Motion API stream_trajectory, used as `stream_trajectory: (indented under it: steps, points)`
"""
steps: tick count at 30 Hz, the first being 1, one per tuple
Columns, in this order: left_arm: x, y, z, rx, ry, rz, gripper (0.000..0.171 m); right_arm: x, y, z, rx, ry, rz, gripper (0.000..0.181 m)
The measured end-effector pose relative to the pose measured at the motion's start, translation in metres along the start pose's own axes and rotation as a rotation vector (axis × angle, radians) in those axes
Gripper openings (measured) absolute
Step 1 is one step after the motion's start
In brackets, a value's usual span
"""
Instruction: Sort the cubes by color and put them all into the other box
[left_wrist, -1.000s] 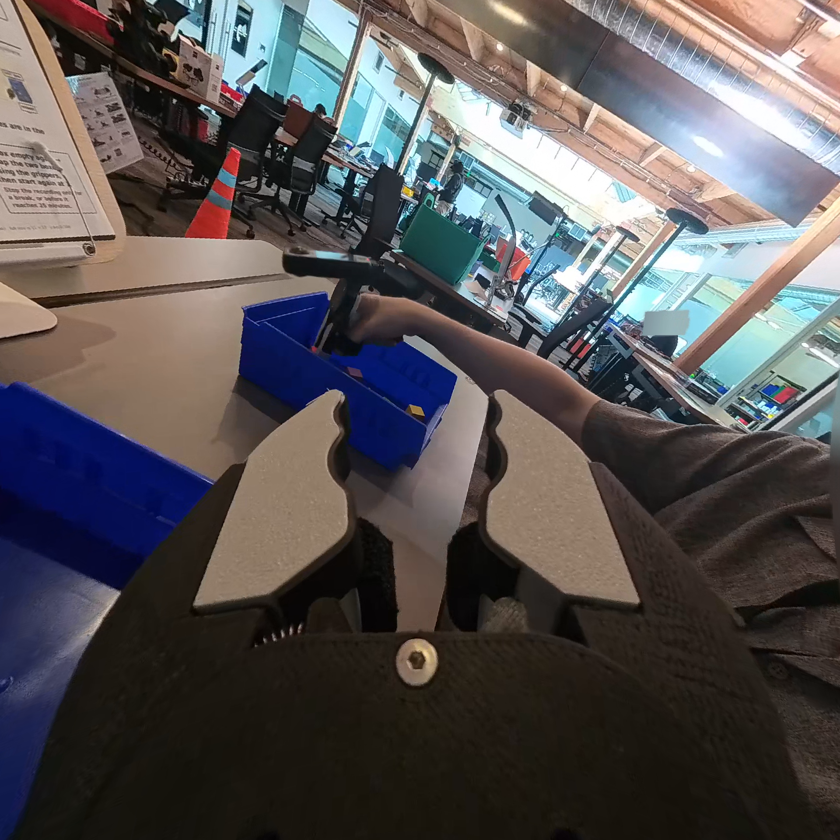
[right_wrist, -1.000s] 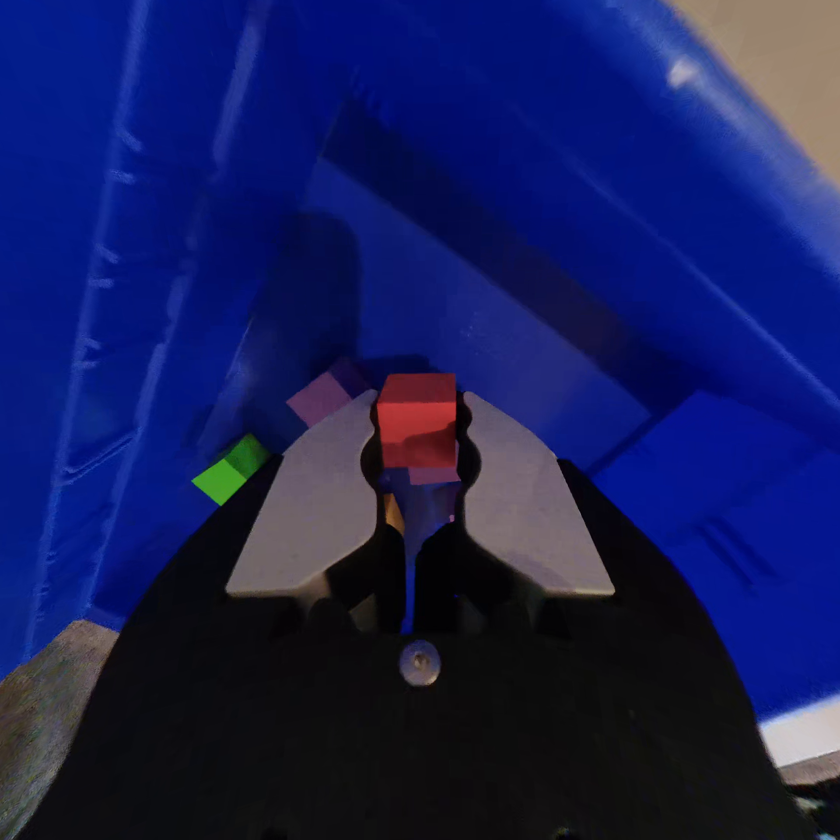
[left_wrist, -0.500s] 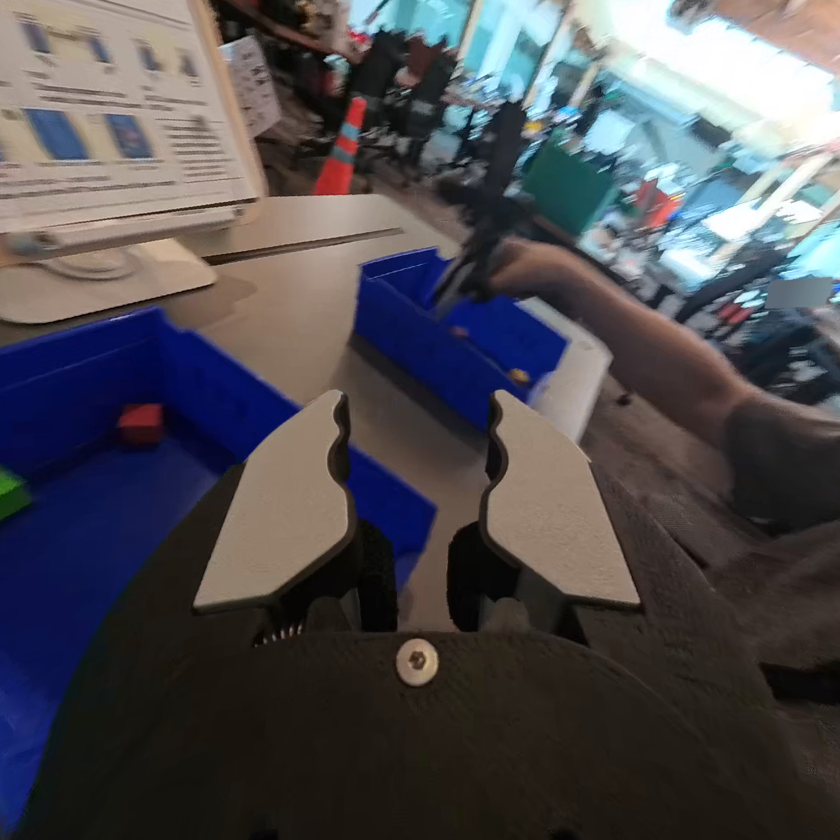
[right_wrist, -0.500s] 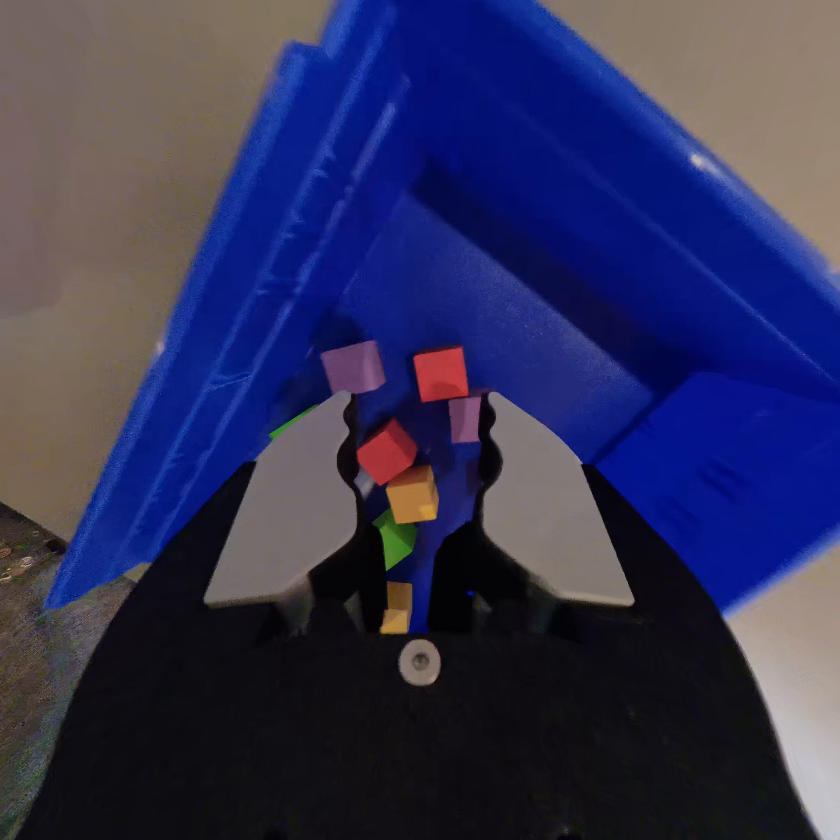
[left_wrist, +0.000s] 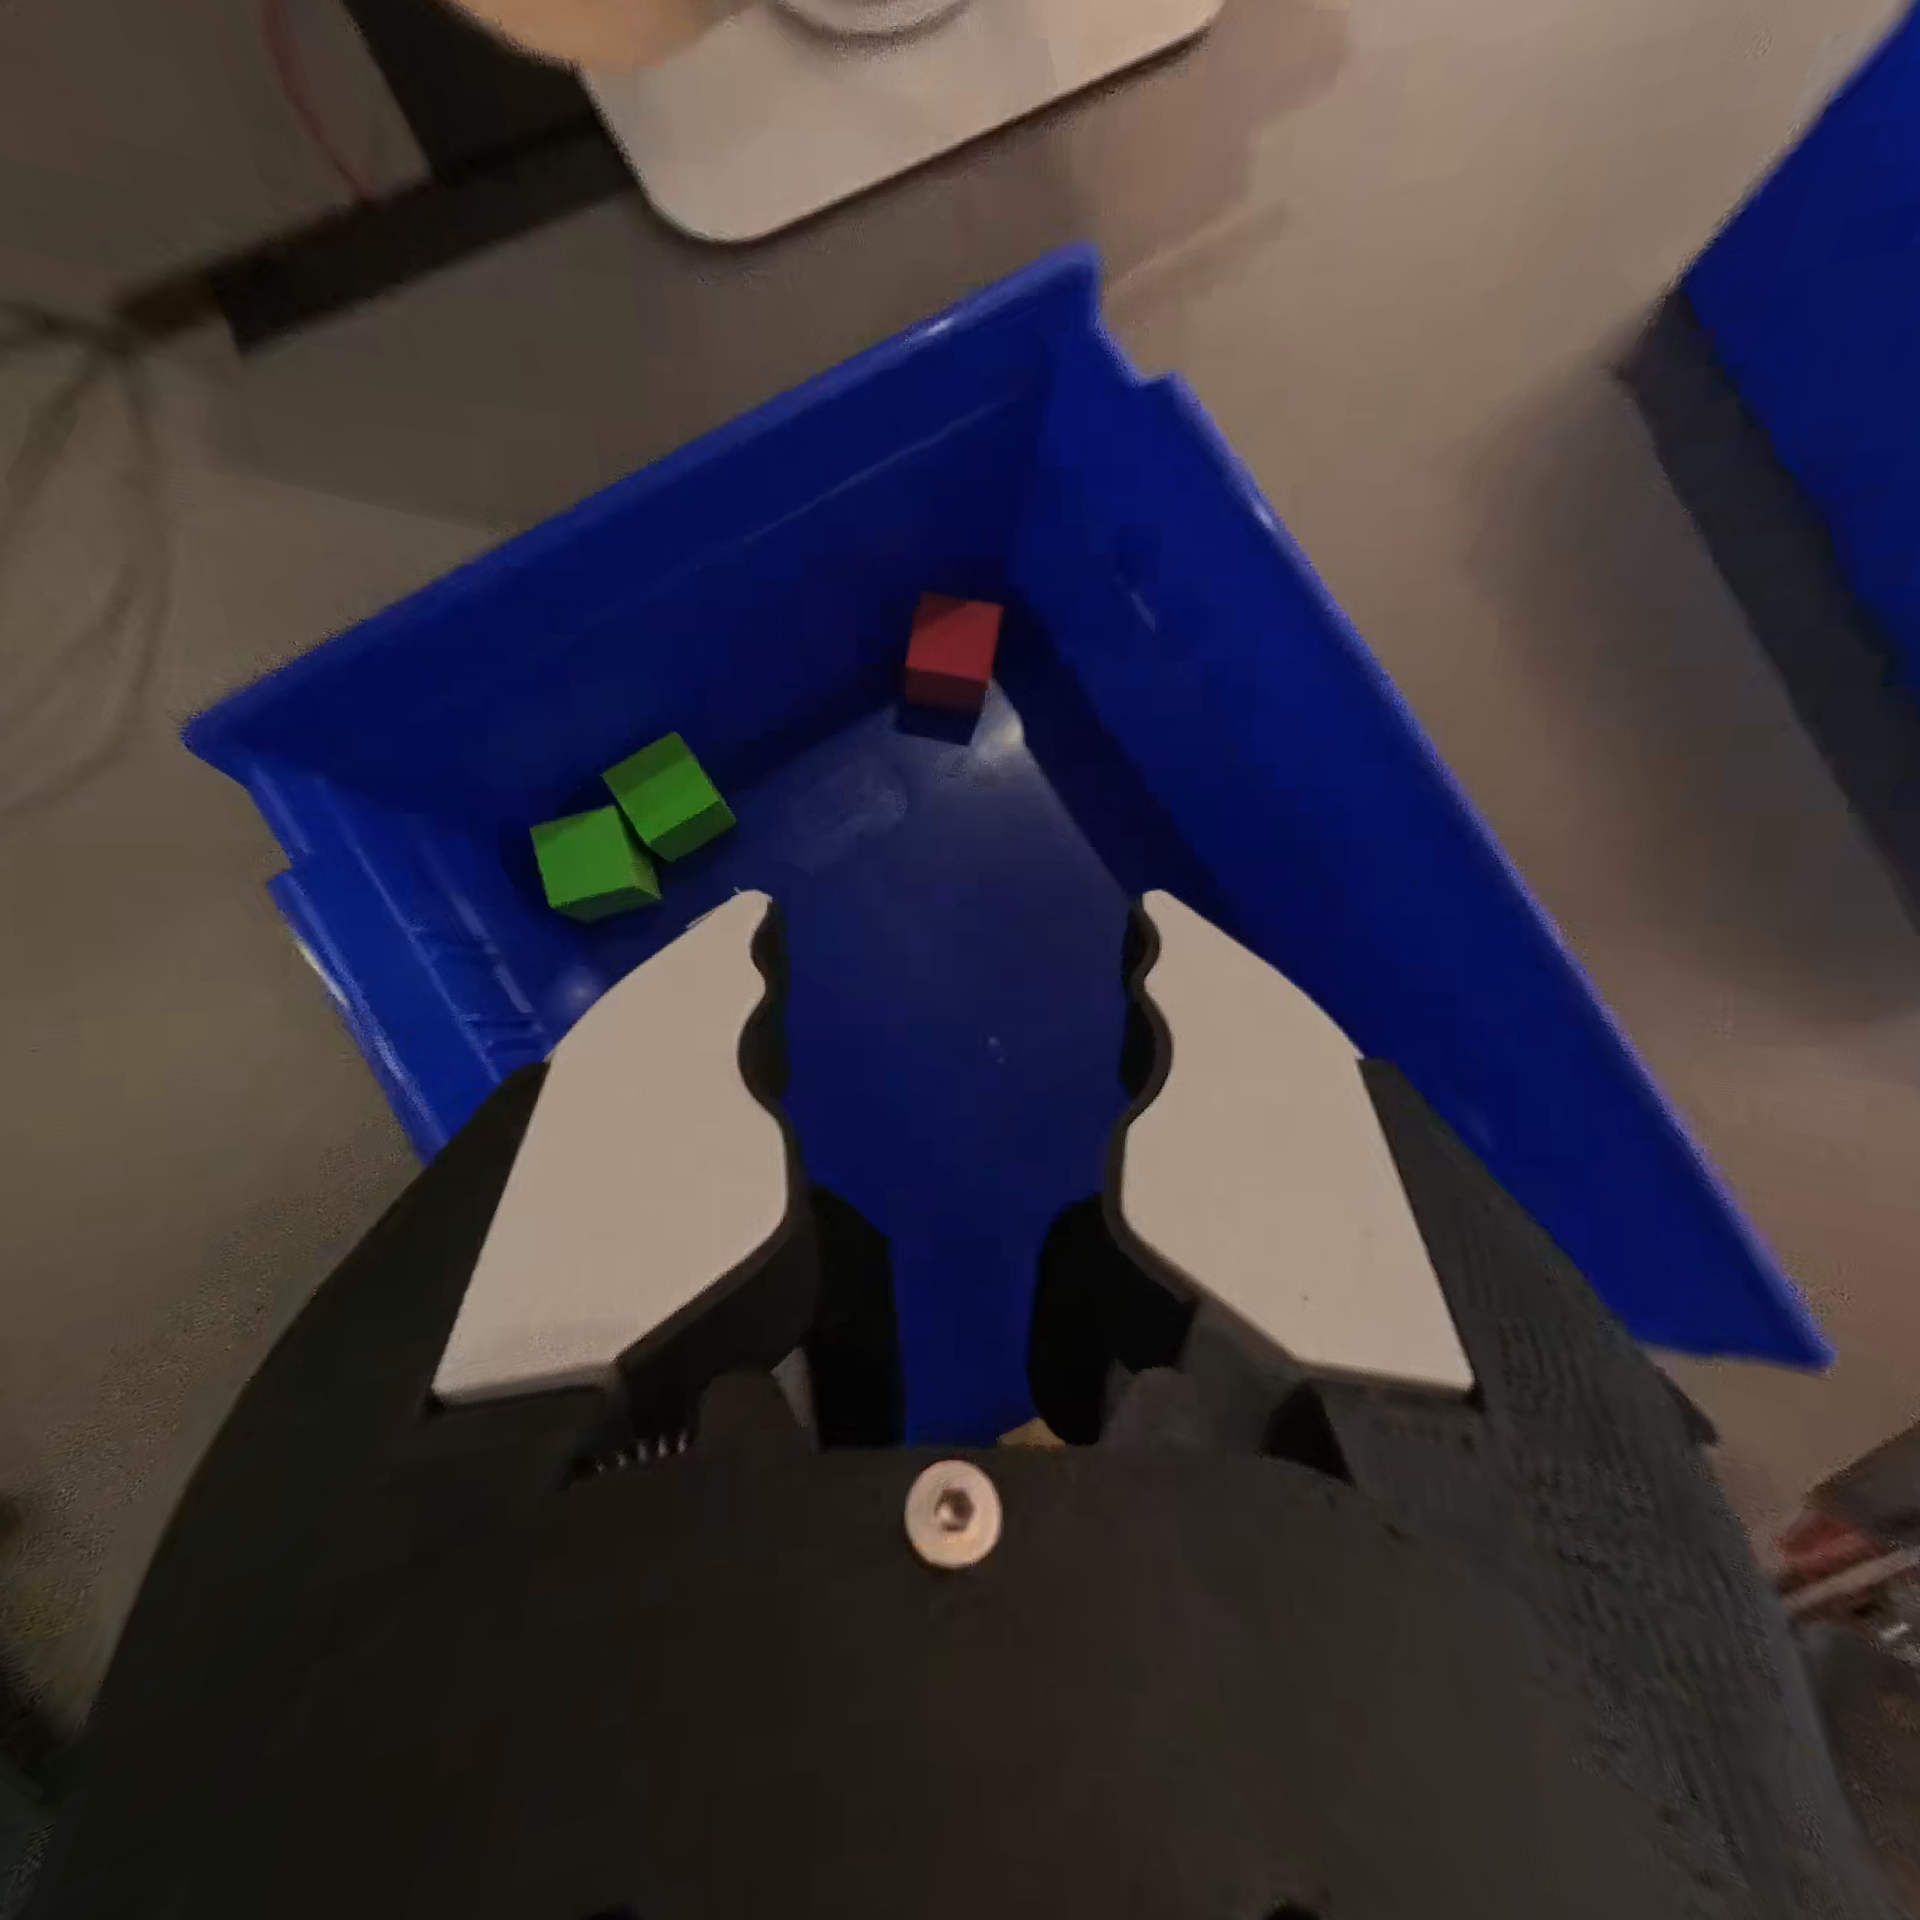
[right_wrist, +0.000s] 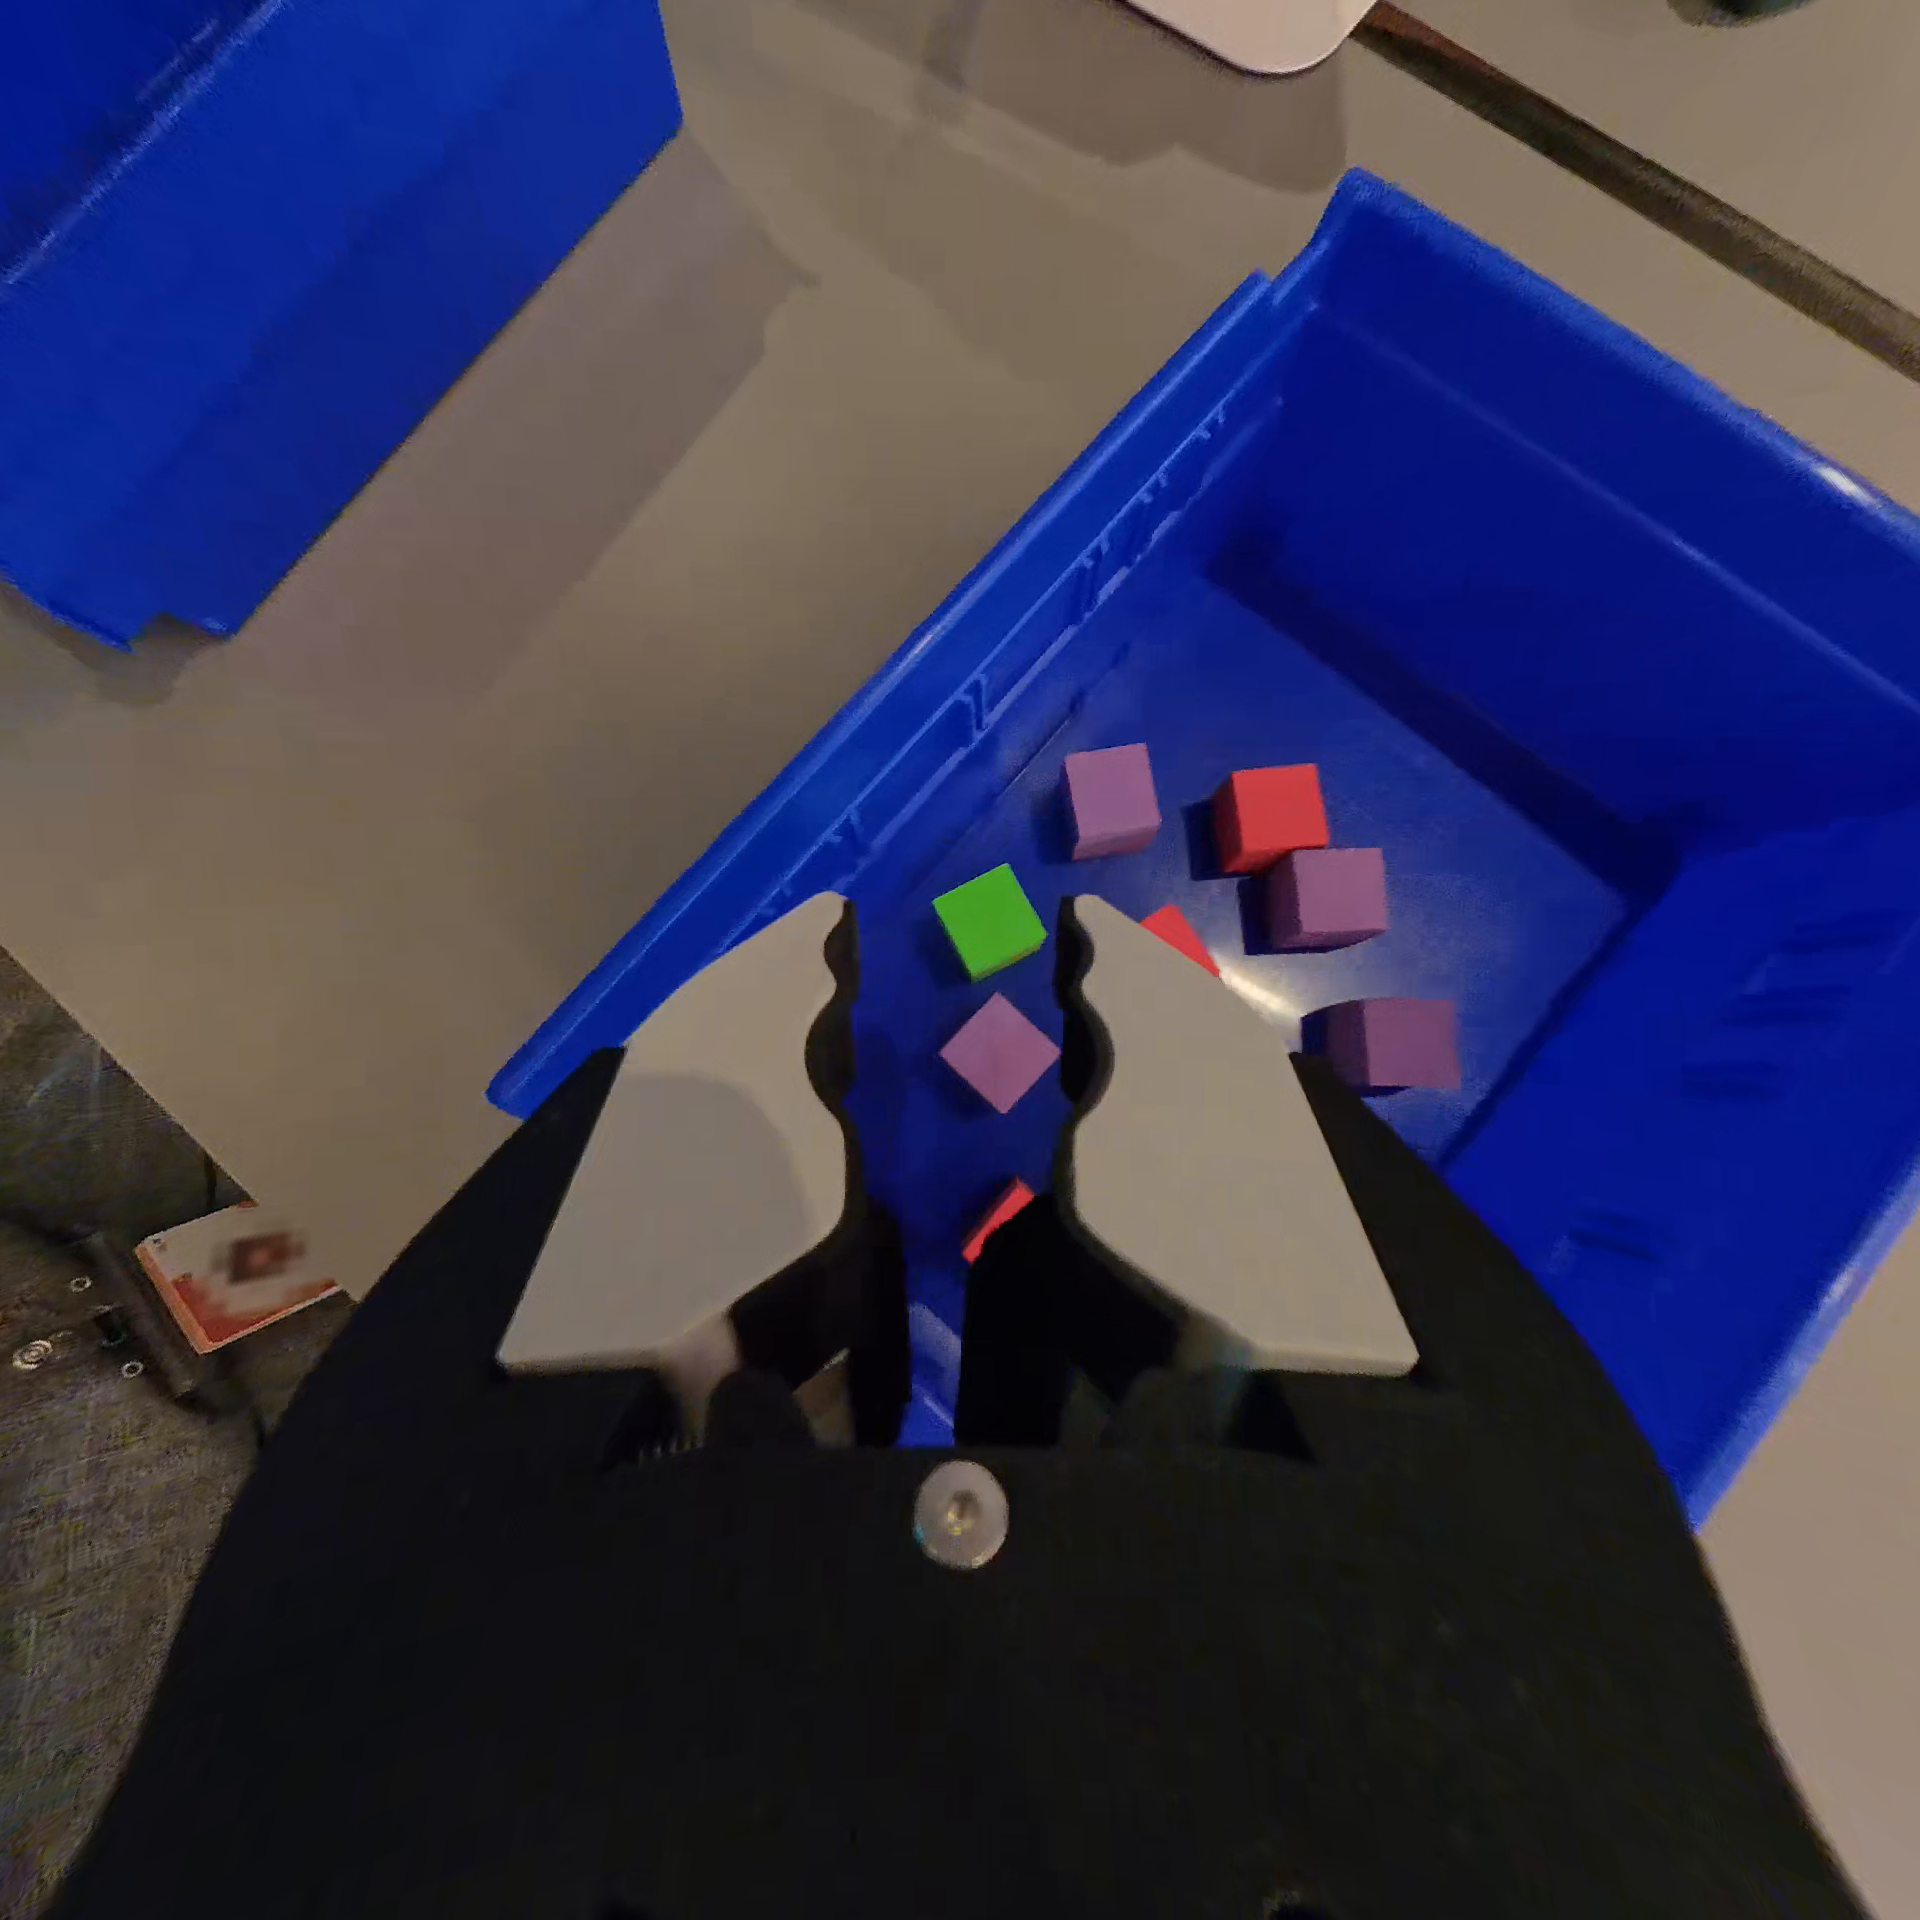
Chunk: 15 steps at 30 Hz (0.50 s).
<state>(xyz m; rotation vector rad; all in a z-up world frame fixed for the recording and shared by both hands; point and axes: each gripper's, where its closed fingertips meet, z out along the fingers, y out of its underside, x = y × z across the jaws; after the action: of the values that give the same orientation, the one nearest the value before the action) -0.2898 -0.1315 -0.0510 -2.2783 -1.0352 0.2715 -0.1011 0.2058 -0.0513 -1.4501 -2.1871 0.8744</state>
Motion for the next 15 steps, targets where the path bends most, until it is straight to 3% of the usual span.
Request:
stream_trajectory:
  steps: [2,5,7,9,10,15]
  points:
    - [-0.008,-0.001,0.017,-0.026,0.007,-0.107,0.058,-0.002,0.005,0.005,0.017,-0.012,0.012,0.037]
    - [-0.020,0.000,0.042,-0.084,0.010,-0.182,0.036,-0.001,0.009,0.012,0.034,-0.028,0.027,0.036]
    - [-0.030,0.001,0.055,-0.130,0.007,-0.240,0.039,0.000,0.010,0.013,0.025,-0.034,0.027,0.037]
    - [-0.043,0.006,0.064,-0.196,-0.036,-0.278,0.062,0.001,0.005,0.011,0.059,-0.031,0.024,0.036]
    - [-0.047,0.009,0.068,-0.230,-0.050,-0.285,0.065,0.001,0.003,0.009,0.073,-0.035,0.023,0.036]
    - [-0.055,0.010,0.080,-0.286,-0.047,-0.342,0.062,0.004,-0.002,0.005,0.103,-0.035,0.018,0.035]
